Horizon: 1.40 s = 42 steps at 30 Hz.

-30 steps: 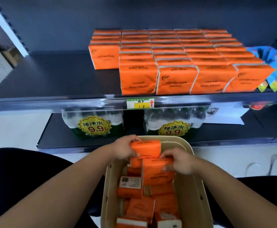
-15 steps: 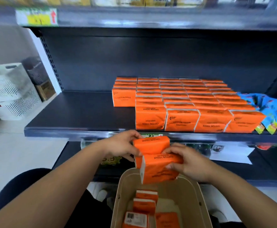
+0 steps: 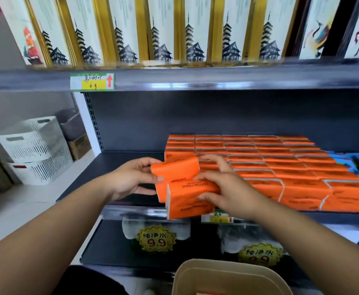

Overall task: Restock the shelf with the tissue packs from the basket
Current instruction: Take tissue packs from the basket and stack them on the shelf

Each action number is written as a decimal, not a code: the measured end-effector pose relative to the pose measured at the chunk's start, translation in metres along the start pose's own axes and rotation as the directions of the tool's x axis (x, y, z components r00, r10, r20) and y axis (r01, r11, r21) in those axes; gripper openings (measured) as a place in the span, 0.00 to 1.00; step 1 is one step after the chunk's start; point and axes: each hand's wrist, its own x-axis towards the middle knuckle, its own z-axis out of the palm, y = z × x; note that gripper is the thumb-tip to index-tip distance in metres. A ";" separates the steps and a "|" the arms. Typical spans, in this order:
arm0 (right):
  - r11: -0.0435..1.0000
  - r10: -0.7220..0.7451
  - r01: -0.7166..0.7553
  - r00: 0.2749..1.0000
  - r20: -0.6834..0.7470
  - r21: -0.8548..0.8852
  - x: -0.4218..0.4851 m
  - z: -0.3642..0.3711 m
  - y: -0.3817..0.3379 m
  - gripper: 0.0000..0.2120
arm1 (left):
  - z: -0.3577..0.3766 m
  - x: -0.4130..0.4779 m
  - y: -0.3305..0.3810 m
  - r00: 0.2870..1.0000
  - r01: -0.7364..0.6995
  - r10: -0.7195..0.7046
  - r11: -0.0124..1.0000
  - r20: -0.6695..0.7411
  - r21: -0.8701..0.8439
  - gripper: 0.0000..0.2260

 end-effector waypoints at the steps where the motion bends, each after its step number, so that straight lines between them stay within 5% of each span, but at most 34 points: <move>1: 1.000 0.001 -0.001 1.000 0.004 -0.012 0.010 -0.001 -0.002 0.19 | -0.007 0.000 0.001 1.000 -0.002 0.002 1.000 -0.007 -0.004 0.33; 10: 0.999 0.033 -0.033 0.999 -0.011 -0.009 0.095 0.010 -0.006 0.21 | -0.054 0.028 0.002 0.990 -0.017 0.013 1.000 -0.141 -0.026 0.17; 27: 0.988 0.090 -0.072 0.988 0.125 -0.136 0.127 0.040 0.032 0.19 | -0.048 0.123 -0.059 0.974 -0.004 0.019 0.998 -0.225 0.068 0.14; 33: 0.979 0.056 -0.022 0.985 0.164 -0.202 0.125 0.040 0.035 0.19 | -0.048 0.149 -0.082 0.932 0.063 -0.017 0.991 -0.361 0.115 0.32; 36: 0.976 0.070 -0.035 0.985 0.161 -0.214 0.125 0.041 0.038 0.20 | -0.034 0.144 -0.071 0.928 0.091 -0.079 0.996 -0.364 0.014 0.48; 42: 0.963 0.121 -0.070 0.975 0.187 -0.260 0.134 0.044 0.041 0.21 | -0.017 0.150 -0.064 0.947 -0.003 -0.104 0.942 -0.302 -0.335 0.36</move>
